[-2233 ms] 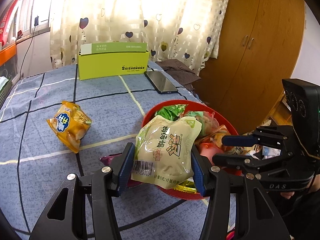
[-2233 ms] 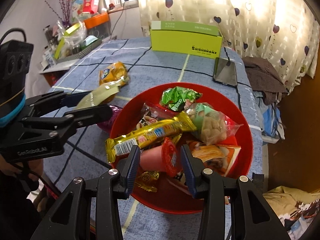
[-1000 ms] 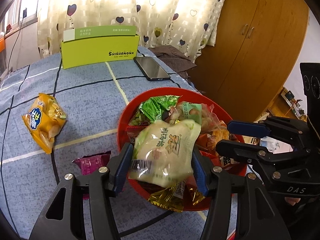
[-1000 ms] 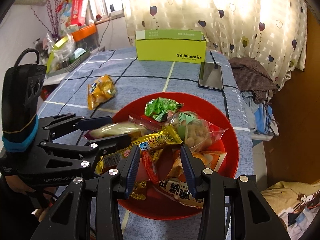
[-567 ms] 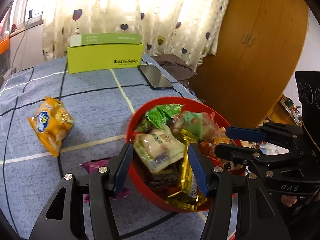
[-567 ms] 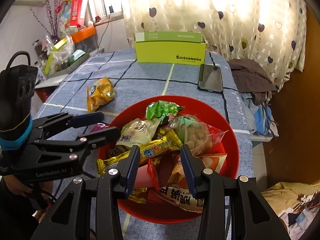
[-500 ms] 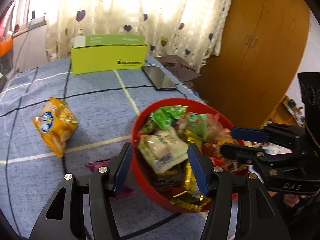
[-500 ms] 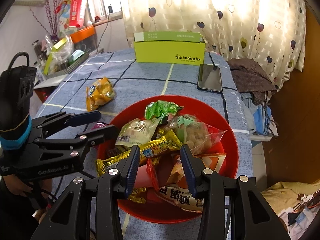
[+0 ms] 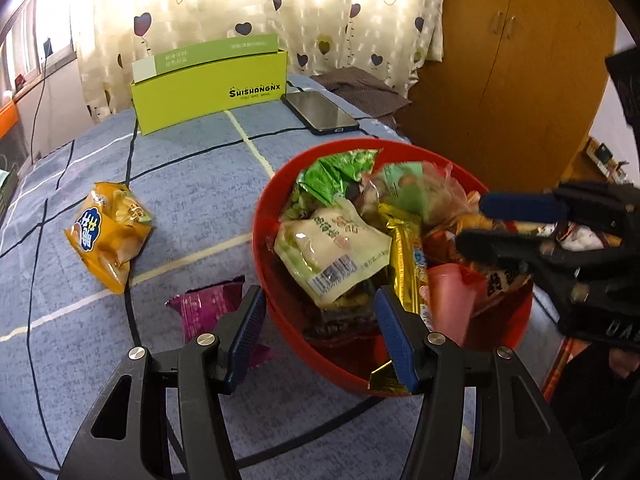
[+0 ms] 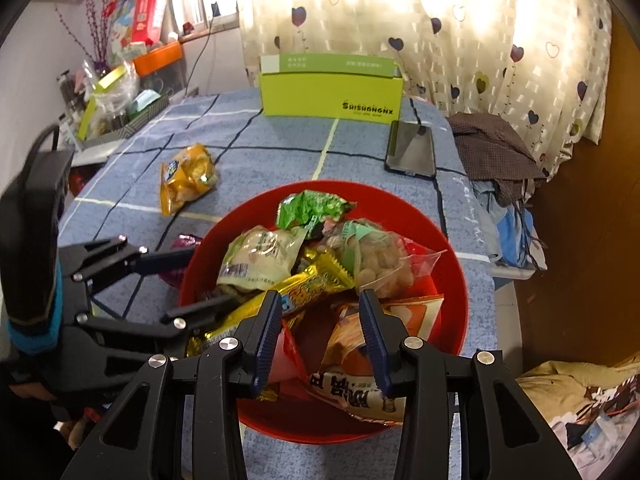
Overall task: Organize snacks
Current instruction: 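Move the left tool to the magenta packet and grasp it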
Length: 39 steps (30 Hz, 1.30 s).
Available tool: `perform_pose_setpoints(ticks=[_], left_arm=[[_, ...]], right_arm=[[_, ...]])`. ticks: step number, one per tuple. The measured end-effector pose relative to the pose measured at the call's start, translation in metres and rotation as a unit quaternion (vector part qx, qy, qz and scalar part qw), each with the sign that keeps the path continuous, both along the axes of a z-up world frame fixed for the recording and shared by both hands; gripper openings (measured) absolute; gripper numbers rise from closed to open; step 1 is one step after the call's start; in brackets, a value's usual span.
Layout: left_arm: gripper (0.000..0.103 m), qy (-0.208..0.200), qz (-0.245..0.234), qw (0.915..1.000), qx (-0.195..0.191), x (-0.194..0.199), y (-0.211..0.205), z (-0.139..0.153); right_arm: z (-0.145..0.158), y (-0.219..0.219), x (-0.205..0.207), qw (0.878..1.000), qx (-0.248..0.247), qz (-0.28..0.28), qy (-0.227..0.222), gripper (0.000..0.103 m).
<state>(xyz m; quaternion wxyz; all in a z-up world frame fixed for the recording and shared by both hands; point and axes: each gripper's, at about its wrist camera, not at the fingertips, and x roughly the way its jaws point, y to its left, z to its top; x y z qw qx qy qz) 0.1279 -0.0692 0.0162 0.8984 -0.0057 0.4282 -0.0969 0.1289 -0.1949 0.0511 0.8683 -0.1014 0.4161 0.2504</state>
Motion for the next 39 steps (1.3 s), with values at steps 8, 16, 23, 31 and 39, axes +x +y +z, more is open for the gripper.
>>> perform_pose_setpoints(ticks=[8, 16, 23, 31, 39], left_arm=[[0.058, -0.012, 0.015, 0.9997, -0.016, -0.001, 0.010, 0.006], [0.058, -0.016, -0.015, 0.9995, -0.023, -0.021, 0.008, 0.015], [0.058, -0.015, -0.023, 0.9995, 0.018, -0.021, -0.011, 0.005], [0.058, -0.033, 0.017, 0.9993, -0.010, -0.025, 0.015, 0.011], [0.058, -0.044, 0.073, 0.9958, -0.034, -0.036, 0.057, 0.014]], right_arm=[[0.002, -0.001, -0.002, 1.000, 0.002, 0.005, -0.001, 0.038], [0.002, 0.000, -0.002, 1.000, 0.002, 0.006, -0.001, 0.038], [0.003, 0.003, -0.003, 1.000, 0.005, 0.006, -0.002, 0.038], [0.010, 0.010, -0.006, 1.000, 0.017, 0.011, -0.013, 0.038], [0.016, 0.026, -0.013, 0.999, 0.028, 0.034, -0.027, 0.039]])
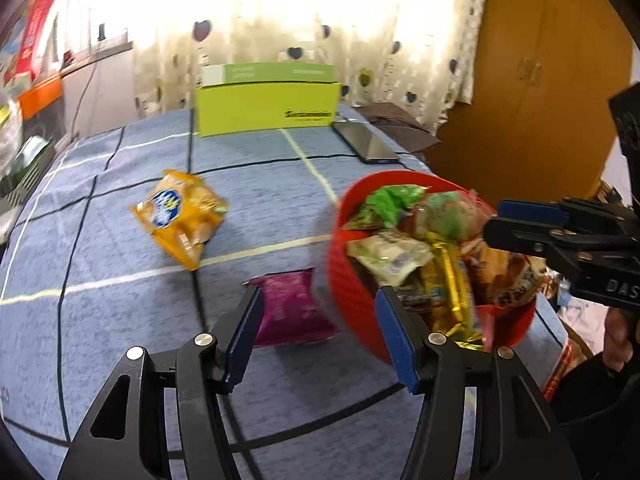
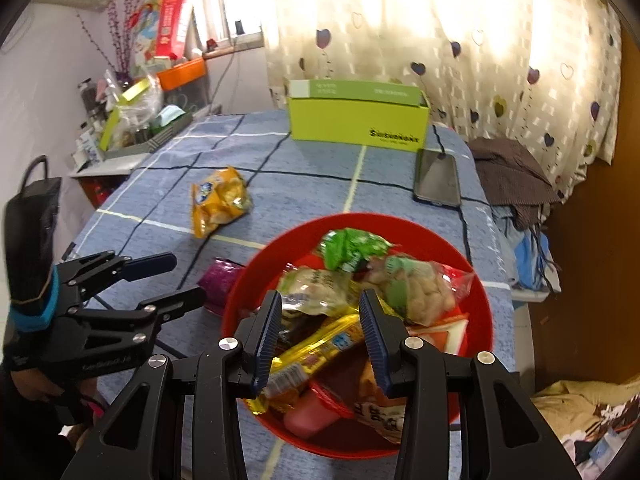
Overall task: Organize snacks
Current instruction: 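Move the left tool to the magenta packet and grasp it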
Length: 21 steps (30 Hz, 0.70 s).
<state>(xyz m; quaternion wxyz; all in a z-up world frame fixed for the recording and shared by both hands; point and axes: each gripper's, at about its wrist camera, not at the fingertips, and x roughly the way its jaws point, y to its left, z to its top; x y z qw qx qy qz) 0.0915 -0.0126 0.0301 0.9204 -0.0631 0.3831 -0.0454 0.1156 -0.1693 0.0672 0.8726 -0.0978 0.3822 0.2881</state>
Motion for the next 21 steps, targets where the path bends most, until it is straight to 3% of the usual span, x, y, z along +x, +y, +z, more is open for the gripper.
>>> perform_pose_setpoints(ticks=[8, 21], left_arm=[[0.058, 0.024, 0.028, 0.9992, -0.013, 0.006, 0.022, -0.017], [0.058, 0.048, 0.033, 0.9981, -0.021, 0.038, 0.016, -0.038]], right_arm=[[-0.001, 0.017, -0.001, 1.000, -0.008, 0.012, -0.004, 0.039], [-0.004, 0.020, 0.003, 1.000, -0.009, 0.010, 0.002, 0.039]])
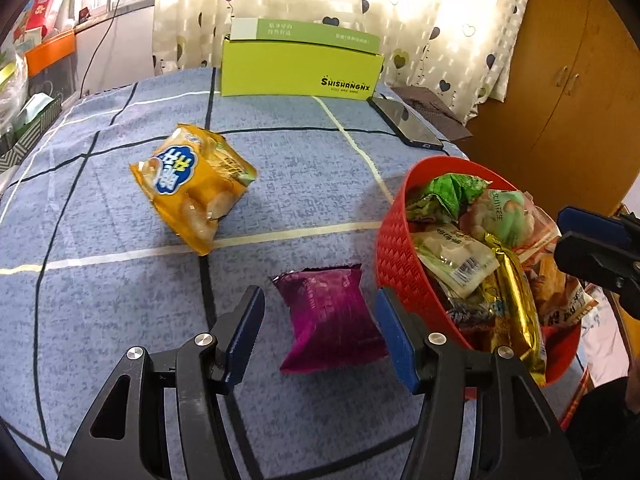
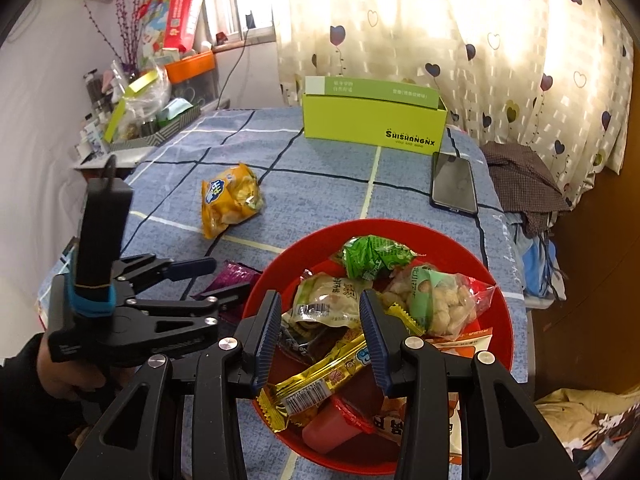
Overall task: Organize snacks
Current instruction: 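Move the left tool to the magenta packet and grasp it, then grasp the yellow-orange chip bag with the right tool while the left holds the magenta packet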
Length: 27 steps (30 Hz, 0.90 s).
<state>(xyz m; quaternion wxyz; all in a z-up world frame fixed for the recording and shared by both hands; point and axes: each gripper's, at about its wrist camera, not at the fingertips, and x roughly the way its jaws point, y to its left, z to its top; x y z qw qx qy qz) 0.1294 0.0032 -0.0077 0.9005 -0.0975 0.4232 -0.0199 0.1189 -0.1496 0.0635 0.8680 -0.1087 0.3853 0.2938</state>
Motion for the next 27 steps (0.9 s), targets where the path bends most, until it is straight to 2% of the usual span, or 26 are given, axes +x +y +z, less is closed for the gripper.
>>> perform_pose_setpoints(ticks=[8, 11, 15, 27], left_arm=[[0.058, 0.014, 0.001, 0.9992, 0.037, 0.010, -0.008, -0.012], [0.053, 0.016, 0.008, 0.9983, 0.055, 0.009, -0.009, -0.015], [0.044, 0.009, 0.009, 0.9979, 0.064, 0.003, -0.011, -0.014], [0.038, 0.005, 0.021, 0.9977, 0.065, -0.011, 0.001, -0.009]], right_arm=[[-0.001, 0.002, -0.002, 1.000, 0.002, 0.003, -0.001, 0.039], [0.000, 0.002, -0.001, 1.000, 0.002, 0.002, -0.001, 0.039], [0.000, 0.003, -0.003, 1.000, 0.001, 0.001, -0.001, 0.039], [0.000, 0.003, -0.003, 1.000, 0.001, 0.002, -0.001, 0.039]])
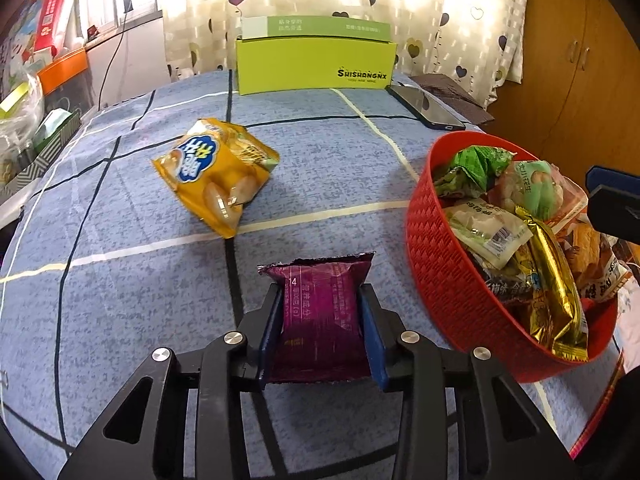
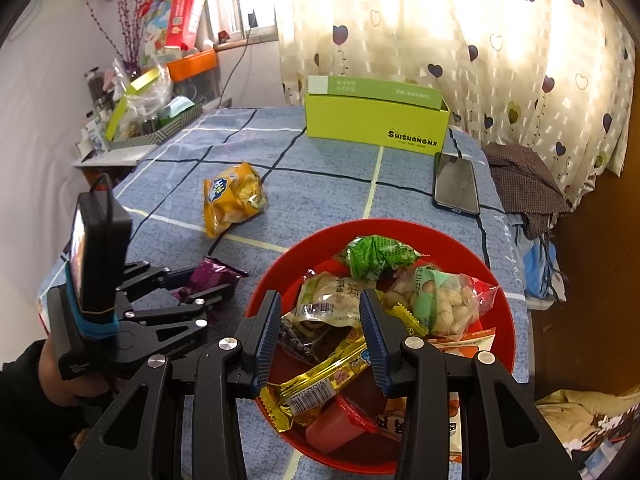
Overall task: Organize snacks
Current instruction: 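Grasp the yellow-orange chip bag with the right tool while the left holds the magenta packet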
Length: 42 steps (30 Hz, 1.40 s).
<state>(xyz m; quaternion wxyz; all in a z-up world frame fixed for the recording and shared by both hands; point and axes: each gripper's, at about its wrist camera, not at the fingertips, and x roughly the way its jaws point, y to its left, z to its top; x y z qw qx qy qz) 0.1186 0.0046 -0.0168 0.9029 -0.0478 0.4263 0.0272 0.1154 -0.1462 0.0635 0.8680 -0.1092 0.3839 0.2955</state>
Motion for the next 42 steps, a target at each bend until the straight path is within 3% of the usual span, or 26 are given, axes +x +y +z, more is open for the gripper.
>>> perform_pose_setpoints(ticks=[23, 31, 42], left_arm=[[0.038, -0.010, 0.076, 0.9970, -0.011, -0.043, 0.073, -0.003], [0.038, -0.013, 0.100, 0.9945, -0.028, -0.059, 0.100, -0.004], [0.038, -0.022, 0.136, 0.9903, -0.019, -0.072, 0.124, -0.007]], right_arm=[[0.000, 0.016, -0.002, 1.000, 0.003, 0.021, -0.005, 0.039], [0.003, 0.032, -0.007, 0.999, 0.010, 0.040, -0.016, 0.047], [-0.005, 0.053, -0.005, 0.999, 0.007, 0.051, 0.001, 0.048]])
